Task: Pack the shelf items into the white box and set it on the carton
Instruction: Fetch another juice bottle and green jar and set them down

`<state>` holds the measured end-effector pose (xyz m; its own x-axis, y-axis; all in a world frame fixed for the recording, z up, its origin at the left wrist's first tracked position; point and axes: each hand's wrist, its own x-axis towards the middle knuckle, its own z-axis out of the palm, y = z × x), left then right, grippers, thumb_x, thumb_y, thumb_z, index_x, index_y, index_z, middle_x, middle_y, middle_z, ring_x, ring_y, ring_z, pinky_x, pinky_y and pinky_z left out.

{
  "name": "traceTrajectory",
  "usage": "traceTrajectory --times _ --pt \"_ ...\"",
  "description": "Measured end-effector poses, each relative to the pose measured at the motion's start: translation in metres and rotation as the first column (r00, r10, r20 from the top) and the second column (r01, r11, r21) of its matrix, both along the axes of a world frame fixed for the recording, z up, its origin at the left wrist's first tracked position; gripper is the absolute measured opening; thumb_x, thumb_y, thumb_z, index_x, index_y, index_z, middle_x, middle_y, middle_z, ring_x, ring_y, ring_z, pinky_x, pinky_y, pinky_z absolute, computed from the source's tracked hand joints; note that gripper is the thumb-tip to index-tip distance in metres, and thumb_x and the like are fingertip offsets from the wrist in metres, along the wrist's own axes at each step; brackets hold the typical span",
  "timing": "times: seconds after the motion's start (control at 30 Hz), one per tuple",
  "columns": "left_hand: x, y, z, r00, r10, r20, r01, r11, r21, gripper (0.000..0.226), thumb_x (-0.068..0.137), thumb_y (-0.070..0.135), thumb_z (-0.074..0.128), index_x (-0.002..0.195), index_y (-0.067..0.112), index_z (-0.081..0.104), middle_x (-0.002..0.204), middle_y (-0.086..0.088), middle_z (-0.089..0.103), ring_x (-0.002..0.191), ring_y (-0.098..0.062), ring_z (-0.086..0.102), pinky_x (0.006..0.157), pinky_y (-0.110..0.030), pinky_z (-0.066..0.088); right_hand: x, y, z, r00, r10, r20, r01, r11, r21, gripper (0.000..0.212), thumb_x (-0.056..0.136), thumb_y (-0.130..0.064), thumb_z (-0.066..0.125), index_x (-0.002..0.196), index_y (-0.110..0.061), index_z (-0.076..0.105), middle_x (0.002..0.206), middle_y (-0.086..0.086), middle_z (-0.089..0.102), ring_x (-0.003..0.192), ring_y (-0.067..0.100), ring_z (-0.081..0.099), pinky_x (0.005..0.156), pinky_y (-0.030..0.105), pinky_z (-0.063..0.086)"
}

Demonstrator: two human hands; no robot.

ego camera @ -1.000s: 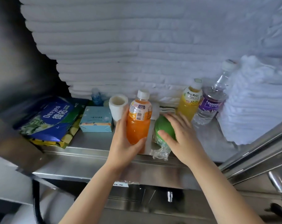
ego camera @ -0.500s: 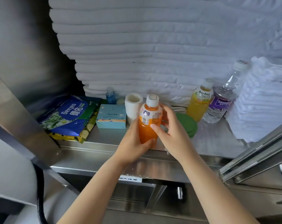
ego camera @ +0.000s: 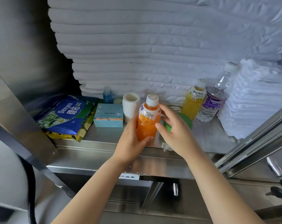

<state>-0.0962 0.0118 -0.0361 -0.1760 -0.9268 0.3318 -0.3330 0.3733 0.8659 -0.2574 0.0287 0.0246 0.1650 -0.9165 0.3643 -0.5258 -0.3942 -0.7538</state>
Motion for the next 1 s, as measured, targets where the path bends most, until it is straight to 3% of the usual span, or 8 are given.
traceTrajectory --times 0.1,0.17,0.23,0.33,0.5,0.7,0.83,1.0 --pt "0.001 0.003 -0.004 0.998 -0.021 0.063 0.021 1.000 0.003 0.074 0.082 0.022 0.070 0.134 0.034 0.019 0.124 0.022 0.049 0.110 -0.006 0.054 0.089 -0.039 0.051 -0.003 -0.003 0.000 0.997 -0.065 0.034 0.067 0.994 -0.091 0.051 0.087 -0.012 0.063 0.133 -0.028 0.049 0.130 -0.017 0.052 0.116 0.003 0.054 0.098 0.034 0.049" --pt "0.000 0.002 -0.006 0.990 -0.023 0.140 0.025 1.000 -0.013 0.066 0.086 0.025 0.066 0.134 0.022 0.022 0.124 0.004 0.055 0.107 -0.019 0.058 0.084 -0.043 0.051 -0.006 -0.002 -0.001 0.996 -0.085 0.028 0.088 0.989 -0.119 0.051 0.084 -0.014 0.067 0.131 -0.027 0.052 0.124 -0.024 0.051 0.114 0.004 0.056 0.097 0.032 0.049" --pt "0.000 0.001 -0.006 0.980 -0.009 0.200 0.022 0.998 -0.060 0.065 0.088 0.028 0.063 0.139 0.016 0.024 0.130 -0.005 0.052 0.114 -0.022 0.053 0.090 -0.038 0.048 -0.007 0.000 -0.002 0.991 -0.132 0.004 0.131 0.979 -0.158 0.053 0.081 -0.015 0.071 0.130 -0.026 0.054 0.119 -0.030 0.048 0.110 0.003 0.058 0.096 0.027 0.049" --pt "-0.002 0.000 -0.004 0.963 0.042 0.265 0.005 0.985 -0.173 0.077 0.088 0.031 0.062 0.149 0.019 0.017 0.140 -0.002 0.036 0.125 -0.016 0.035 0.102 -0.033 0.036 -0.006 0.003 -0.001 0.971 -0.239 -0.006 0.229 0.940 -0.252 0.049 0.076 -0.023 0.075 0.123 -0.024 0.059 0.108 -0.024 0.052 0.095 0.003 0.061 0.086 0.016 0.048" --pt "-0.006 0.001 -0.003 0.931 0.075 0.357 -0.002 0.980 -0.200 0.101 0.080 0.041 0.068 0.147 0.020 -0.005 0.142 -0.009 0.033 0.124 -0.023 0.033 0.104 -0.038 0.035 0.002 0.005 -0.005 0.967 -0.254 -0.010 0.245 0.945 -0.218 0.052 0.074 -0.025 0.078 0.120 -0.019 0.053 0.118 -0.016 0.049 0.107 0.013 0.059 0.088 0.035 0.053" --pt "-0.004 0.003 -0.004 0.961 0.047 0.274 0.011 0.978 -0.208 0.089 0.081 0.024 0.072 0.148 0.009 0.016 0.145 -0.006 0.039 0.125 -0.025 0.042 0.101 -0.043 0.040 0.011 0.002 -0.013 0.962 -0.272 0.025 0.273 0.952 -0.140 0.061 0.072 -0.026 0.079 0.122 -0.023 0.044 0.126 -0.014 0.051 0.114 0.014 0.057 0.087 0.040 0.054" --pt "-0.006 0.005 -0.005 0.948 0.067 0.311 0.018 0.965 -0.263 0.084 0.086 0.027 0.066 0.149 0.010 0.013 0.146 -0.009 0.037 0.130 -0.025 0.040 0.103 -0.037 0.039 0.014 0.001 -0.016 0.950 -0.312 0.016 0.309 0.930 -0.200 0.062 0.072 -0.029 0.079 0.123 -0.022 0.044 0.127 -0.006 0.055 0.113 0.015 0.058 0.082 0.040 0.055" --pt "-0.005 0.004 -0.007 0.929 0.088 0.360 0.021 0.957 -0.290 0.080 0.089 0.035 0.059 0.149 0.009 0.013 0.146 -0.011 0.035 0.127 -0.028 0.042 0.093 -0.034 0.044 0.017 0.000 -0.024 0.949 -0.315 0.003 0.306 0.921 -0.243 0.073 0.070 -0.024 0.082 0.128 -0.026 0.036 0.131 -0.002 0.051 0.116 0.017 0.056 0.086 0.038 0.055"
